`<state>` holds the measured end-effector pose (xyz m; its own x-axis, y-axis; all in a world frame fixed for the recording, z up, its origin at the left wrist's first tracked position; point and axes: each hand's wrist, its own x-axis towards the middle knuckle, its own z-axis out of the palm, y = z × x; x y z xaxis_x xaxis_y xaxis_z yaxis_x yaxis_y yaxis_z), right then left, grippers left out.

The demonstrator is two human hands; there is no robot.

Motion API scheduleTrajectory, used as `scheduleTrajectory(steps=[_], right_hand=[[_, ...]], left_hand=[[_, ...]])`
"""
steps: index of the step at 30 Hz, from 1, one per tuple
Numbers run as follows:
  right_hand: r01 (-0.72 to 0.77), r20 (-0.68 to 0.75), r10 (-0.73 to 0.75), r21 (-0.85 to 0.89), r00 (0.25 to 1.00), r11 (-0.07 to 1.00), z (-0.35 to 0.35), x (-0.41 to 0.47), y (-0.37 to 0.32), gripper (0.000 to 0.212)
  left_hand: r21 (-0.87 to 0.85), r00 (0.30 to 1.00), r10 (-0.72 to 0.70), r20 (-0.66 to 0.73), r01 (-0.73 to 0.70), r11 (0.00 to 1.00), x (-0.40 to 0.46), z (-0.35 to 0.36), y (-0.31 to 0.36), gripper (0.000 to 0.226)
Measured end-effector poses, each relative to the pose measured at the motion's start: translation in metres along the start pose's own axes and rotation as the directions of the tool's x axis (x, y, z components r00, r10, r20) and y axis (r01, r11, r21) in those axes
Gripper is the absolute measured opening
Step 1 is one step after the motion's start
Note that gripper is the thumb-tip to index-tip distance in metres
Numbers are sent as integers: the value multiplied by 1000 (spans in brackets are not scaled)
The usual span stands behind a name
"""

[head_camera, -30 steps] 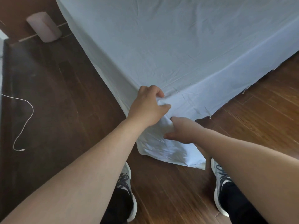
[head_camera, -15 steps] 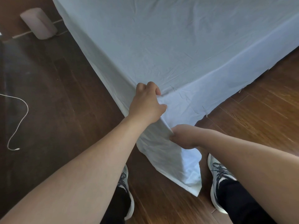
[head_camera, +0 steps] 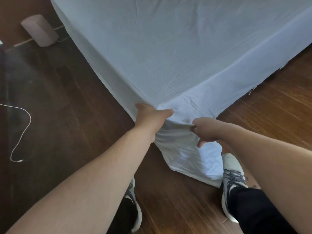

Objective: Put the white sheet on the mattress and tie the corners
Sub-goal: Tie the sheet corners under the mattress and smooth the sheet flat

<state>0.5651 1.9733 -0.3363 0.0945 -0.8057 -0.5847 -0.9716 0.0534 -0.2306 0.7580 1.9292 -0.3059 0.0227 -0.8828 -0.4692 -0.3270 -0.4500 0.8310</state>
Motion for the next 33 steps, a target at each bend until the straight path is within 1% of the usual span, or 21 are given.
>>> scheduleTrajectory(steps=[1, 3, 5, 6, 9, 11, 13, 14, 16, 17, 18, 19, 20, 21, 22, 25, 28, 31, 33], right_hand=[[19, -23, -19, -1, 1000, 1000, 2, 2, 3, 24], [17, -46, -16, 19, 999, 1000, 3, 3, 9, 22], [-25, -31, 28, 86, 999, 996, 4, 5, 18, 21], [-28, -19, 29, 88, 999, 996, 5, 3, 23, 21], [-35, 2, 35, 67, 999, 997, 7, 4, 30, 32], [-44, 47, 43, 20, 998, 999, 9, 2, 28, 34], [-25, 105, 32, -66, 994, 998, 12, -2, 22, 31], [-11, 143, 24, -92, 989, 996, 14, -4, 18, 27], [-6, 231, 27, -92, 973, 996, 19, -8, 10, 14], [-6, 277, 26, -74, 960, 997, 23, -8, 6, 17], [-2, 320, 17, -48, 947, 999, 28, -8, 0, 38], [2, 351, 6, -21, 936, 1000, 32, -9, -7, 63], [6, 365, -5, 0, 931, 1000, 37, -9, -16, 85], [8, 374, -15, 18, 927, 1000, 42, -12, -26, 99], [10, 374, -28, 48, 927, 999, 47, -13, -36, 106], [13, 365, -65, 142, 929, 990, 64, -16, -58, 109], [-6, 352, -56, 173, 934, 985, 71, -12, -62, 107], [-14, 362, -58, 191, 930, 981, 74, -4, -56, 104], [11, 336, -78, 198, 938, 980, 77, 0, -53, 91]], left_hand=[[-24, 999, -26, 21, 26, 999, 2, 0, -1, 106], [-55, 998, -40, 40, 42, 998, 4, 1, -2, 99], [-81, 997, -45, 59, 50, 995, 3, 2, 0, 97], [-94, 997, -49, 65, 55, 994, 1, 3, 3, 94], [-141, 994, -70, 82, 81, 987, 0, 5, 4, 81], [-161, 992, -84, 91, 98, 982, 1, 6, 3, 76], [-175, 991, -95, 97, 111, 978, 1, 5, 4, 76], [-179, 990, -99, 96, 115, 977, 0, 5, 5, 76], [-173, 989, -108, 97, 124, 977, 0, 5, 5, 75], [-163, 989, -112, 97, 127, 978, 0, 5, 4, 75], [-150, 989, -115, 95, 128, 980, 0, 5, 4, 74], [-133, 989, -117, 90, 128, 983, 1, 4, 4, 74], [-116, 990, -119, 81, 128, 985, 2, 3, 3, 73], [-96, 990, -124, 71, 130, 987, 3, 3, 4, 73], [-79, 990, -128, 61, 132, 988, 3, 3, 4, 73], [-32, 987, -146, 64, 149, 988, 3, 2, 7, 72], [4, 982, -164, 98, 164, 986, 1, -4, 7, 75], [30, 978, -170, 119, 167, 985, -2, -8, 4, 91], [53, 977, -181, 116, 176, 983, -5, -7, 2, 105]])
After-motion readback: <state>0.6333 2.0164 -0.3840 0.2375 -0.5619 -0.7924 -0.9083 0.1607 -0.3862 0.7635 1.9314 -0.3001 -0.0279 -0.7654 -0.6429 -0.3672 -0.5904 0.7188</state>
